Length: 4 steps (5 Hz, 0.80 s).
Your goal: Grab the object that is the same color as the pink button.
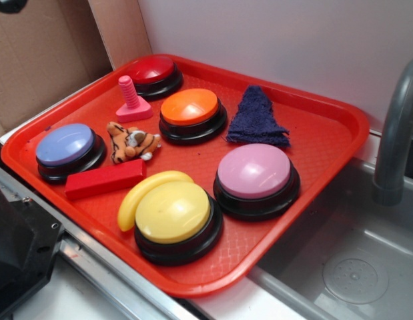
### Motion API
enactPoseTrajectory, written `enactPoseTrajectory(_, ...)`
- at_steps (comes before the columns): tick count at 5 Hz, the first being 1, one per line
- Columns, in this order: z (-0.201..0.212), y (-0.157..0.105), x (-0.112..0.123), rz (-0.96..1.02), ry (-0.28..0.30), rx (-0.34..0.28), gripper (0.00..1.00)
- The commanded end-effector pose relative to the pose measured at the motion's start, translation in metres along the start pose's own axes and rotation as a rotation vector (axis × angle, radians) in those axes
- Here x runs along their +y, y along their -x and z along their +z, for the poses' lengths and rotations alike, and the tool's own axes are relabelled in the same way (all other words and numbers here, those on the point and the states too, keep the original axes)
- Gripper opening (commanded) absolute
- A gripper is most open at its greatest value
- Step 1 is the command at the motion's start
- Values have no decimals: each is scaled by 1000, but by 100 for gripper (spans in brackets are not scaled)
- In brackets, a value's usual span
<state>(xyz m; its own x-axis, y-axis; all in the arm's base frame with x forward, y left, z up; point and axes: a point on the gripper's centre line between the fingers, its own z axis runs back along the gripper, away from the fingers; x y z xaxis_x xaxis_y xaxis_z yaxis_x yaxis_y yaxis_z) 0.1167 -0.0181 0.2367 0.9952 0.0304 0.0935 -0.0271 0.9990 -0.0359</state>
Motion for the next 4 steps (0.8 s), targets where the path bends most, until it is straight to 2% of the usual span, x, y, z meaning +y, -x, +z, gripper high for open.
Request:
enactPoseTrajectory(1, 0, 0, 0, 0, 0, 0, 100)
enactPoseTrajectory(2, -5, -5, 18, 191, 26, -80, 100)
enactPoseTrajectory(3, -18, -18, 40, 378, 24, -123, 100)
enactPoseTrajectory(4, -34, -32, 61, 550, -25, -152, 100)
